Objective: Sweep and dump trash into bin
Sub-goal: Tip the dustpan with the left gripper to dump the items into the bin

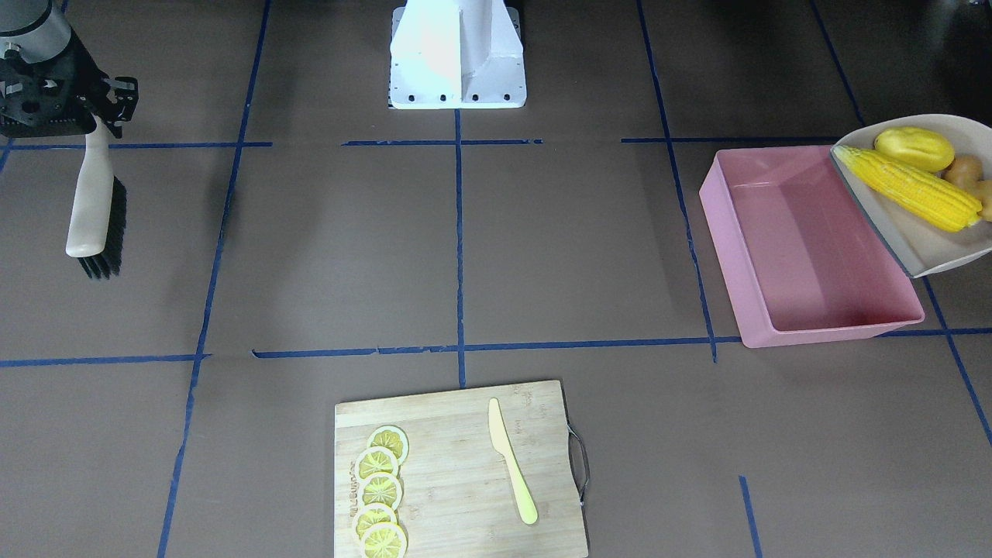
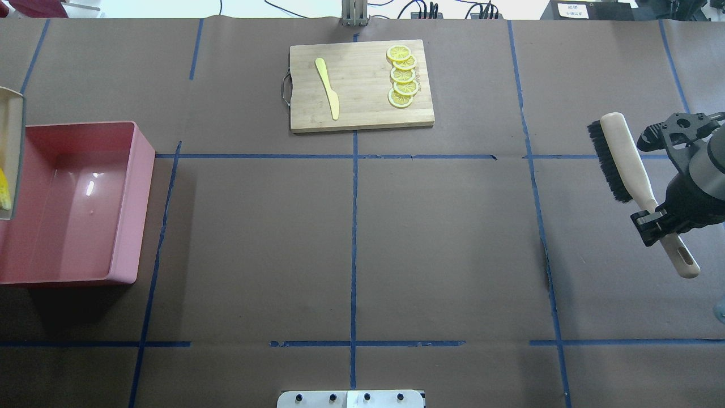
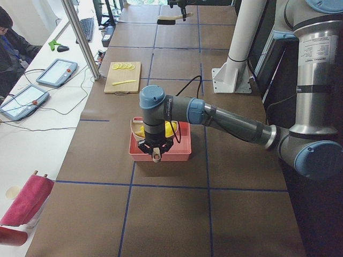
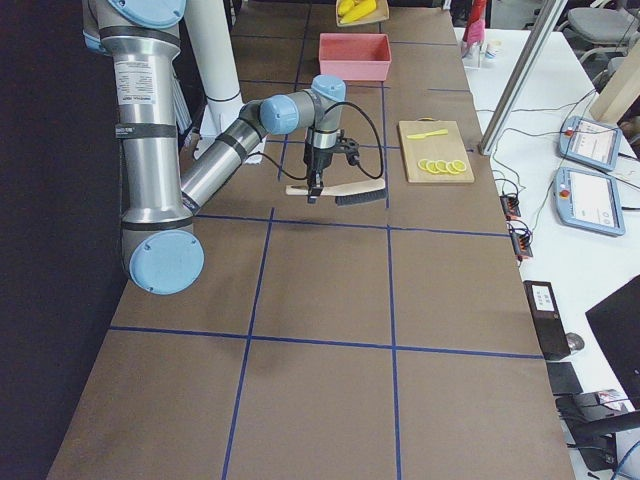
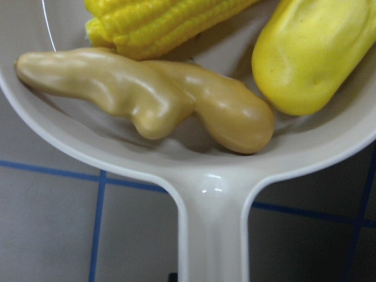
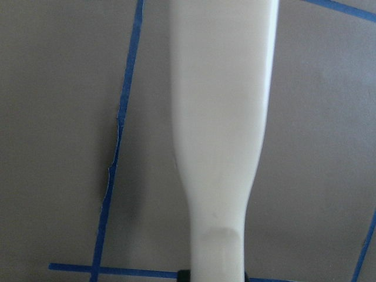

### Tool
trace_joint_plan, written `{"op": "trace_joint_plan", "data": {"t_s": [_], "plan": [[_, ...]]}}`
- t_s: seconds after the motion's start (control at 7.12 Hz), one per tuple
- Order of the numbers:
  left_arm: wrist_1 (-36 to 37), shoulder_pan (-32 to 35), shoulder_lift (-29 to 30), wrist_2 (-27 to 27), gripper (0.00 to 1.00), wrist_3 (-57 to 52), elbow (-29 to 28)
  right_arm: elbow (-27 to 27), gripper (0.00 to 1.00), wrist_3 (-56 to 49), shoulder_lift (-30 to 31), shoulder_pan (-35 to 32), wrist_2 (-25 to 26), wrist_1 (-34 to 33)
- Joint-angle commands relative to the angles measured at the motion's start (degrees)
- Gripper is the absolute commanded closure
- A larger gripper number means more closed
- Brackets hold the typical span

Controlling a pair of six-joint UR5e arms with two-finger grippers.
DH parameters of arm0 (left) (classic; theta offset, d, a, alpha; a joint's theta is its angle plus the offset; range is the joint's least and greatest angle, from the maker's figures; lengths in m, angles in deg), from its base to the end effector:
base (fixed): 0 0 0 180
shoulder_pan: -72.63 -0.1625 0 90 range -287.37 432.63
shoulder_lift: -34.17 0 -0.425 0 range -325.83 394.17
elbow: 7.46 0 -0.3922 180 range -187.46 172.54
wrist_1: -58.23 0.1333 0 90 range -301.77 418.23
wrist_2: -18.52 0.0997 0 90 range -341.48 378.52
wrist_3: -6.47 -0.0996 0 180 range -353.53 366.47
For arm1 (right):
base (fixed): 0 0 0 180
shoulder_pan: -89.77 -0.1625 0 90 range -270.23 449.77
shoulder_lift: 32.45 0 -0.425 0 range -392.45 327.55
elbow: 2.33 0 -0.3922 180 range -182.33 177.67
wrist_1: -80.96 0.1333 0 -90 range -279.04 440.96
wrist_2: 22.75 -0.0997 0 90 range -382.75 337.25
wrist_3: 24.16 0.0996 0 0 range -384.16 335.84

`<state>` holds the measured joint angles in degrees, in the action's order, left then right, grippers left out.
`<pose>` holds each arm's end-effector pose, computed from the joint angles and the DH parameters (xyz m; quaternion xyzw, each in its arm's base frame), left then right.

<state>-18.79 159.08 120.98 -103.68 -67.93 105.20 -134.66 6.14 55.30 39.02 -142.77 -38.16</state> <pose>-0.0519 -0.4588 0.5286 0.2048 0.1941 0.6155 0.7359 -0.1980 -0.3743 0.3684 -0.0397 -0.2849 -0.1094 0.9515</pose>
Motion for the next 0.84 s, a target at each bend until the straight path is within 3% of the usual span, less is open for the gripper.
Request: {"op": "trace_joint_plan", "data": {"t_s": [0.0,0.28,0.7], "plan": [[0.4,-0.1,0.5,6.4,1.0,0.0,1.2,0.3,0.97,-1.2,1.7,-1.0,-1.4,0.0],[0.5,-1.9,0.6,8.3,1.0,0.3,2.0,0.5,0.97,-3.0,4.4,-1.8,-5.3,0.0],[0.8,-5.7,0.1,15.9,1.0,3.3,4.6,2.6,0.97,-3.5,6.6,-2.0,-5.8,3.8]]}}
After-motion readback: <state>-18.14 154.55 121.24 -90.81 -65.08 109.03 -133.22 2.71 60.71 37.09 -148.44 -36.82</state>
